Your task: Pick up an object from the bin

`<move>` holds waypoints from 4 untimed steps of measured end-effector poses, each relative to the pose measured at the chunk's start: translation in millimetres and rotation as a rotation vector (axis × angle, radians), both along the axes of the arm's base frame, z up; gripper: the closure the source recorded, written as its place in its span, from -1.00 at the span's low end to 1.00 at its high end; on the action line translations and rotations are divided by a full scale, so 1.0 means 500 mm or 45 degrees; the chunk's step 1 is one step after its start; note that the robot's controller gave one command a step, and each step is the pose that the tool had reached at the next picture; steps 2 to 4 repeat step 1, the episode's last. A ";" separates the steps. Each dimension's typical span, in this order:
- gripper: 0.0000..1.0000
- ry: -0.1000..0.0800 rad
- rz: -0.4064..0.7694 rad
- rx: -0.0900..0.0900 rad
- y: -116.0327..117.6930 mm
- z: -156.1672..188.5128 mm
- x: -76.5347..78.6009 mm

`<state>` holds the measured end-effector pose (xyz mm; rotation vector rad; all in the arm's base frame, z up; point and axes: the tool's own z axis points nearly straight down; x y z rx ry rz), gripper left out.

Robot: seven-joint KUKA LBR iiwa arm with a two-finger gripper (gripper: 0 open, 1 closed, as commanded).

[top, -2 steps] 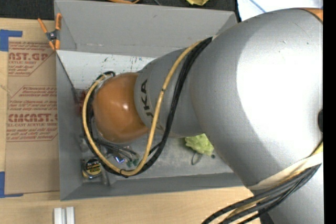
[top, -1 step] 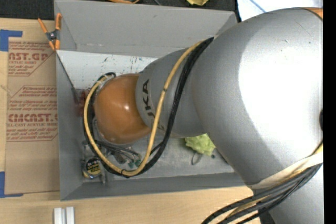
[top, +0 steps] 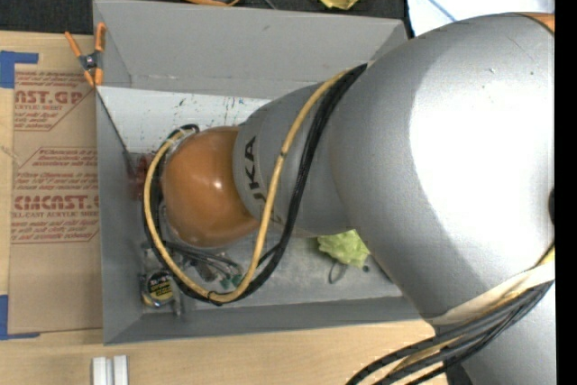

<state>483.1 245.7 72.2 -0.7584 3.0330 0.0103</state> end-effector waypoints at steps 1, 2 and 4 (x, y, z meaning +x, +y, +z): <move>1.00 0.016 0.001 -0.009 -0.003 0.058 -0.008; 1.00 0.016 0.001 -0.009 -0.003 0.058 -0.008; 1.00 0.016 0.001 -0.009 -0.003 0.058 -0.008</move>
Offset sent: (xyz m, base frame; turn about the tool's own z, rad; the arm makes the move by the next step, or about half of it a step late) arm -0.0032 -0.0014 0.1035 -0.0004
